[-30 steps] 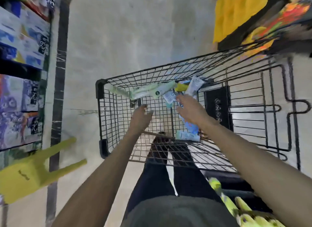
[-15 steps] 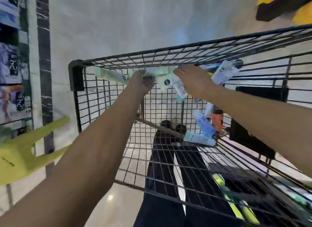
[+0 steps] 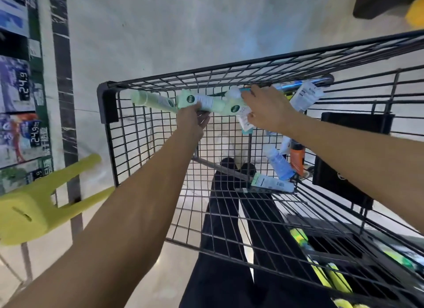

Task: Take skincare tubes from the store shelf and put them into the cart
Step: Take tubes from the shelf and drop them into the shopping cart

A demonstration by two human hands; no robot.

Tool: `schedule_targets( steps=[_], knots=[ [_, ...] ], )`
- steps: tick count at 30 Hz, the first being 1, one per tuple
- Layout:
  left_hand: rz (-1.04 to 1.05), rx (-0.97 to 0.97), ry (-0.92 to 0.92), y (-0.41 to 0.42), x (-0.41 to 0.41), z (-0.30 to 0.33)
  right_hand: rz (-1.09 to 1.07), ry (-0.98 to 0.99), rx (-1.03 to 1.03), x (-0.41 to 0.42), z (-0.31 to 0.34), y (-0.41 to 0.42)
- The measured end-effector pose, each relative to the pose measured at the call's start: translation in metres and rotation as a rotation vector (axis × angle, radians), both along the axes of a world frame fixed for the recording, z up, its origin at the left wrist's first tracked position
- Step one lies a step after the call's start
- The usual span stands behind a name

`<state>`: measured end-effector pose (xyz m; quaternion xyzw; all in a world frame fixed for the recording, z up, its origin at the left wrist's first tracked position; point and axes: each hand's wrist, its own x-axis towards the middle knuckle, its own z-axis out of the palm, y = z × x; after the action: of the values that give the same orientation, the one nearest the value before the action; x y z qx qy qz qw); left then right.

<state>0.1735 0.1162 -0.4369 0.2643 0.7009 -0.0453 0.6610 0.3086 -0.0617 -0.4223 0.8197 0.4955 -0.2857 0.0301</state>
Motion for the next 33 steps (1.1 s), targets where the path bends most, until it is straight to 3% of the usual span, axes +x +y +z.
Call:
schedule_targets(
  steps=[6, 11, 15, 21, 33],
  knots=[
    [-0.132, 0.045, -0.177, -0.021, -0.044, 0.077, -0.771, 0.624, 0.169, -0.041, 0.068, -0.042],
    [-0.16, 0.024, -0.344, -0.045, -0.069, 0.174, -1.265, 0.917, 0.362, -0.08, 0.164, -0.076],
    [-0.161, 0.027, -0.452, -0.062, -0.08, 0.241, -1.416, 0.953, 0.514, -0.11, 0.233, -0.095],
    [-0.406, 0.077, -0.591, -0.073, -0.09, 0.316, -1.537, 1.022, 0.778, -0.157, 0.32, -0.103],
    [-0.963, -0.07, -0.769, -0.073, -0.146, 0.401, -1.84, 0.804, 1.216, -0.311, 0.39, -0.105]
  ],
)
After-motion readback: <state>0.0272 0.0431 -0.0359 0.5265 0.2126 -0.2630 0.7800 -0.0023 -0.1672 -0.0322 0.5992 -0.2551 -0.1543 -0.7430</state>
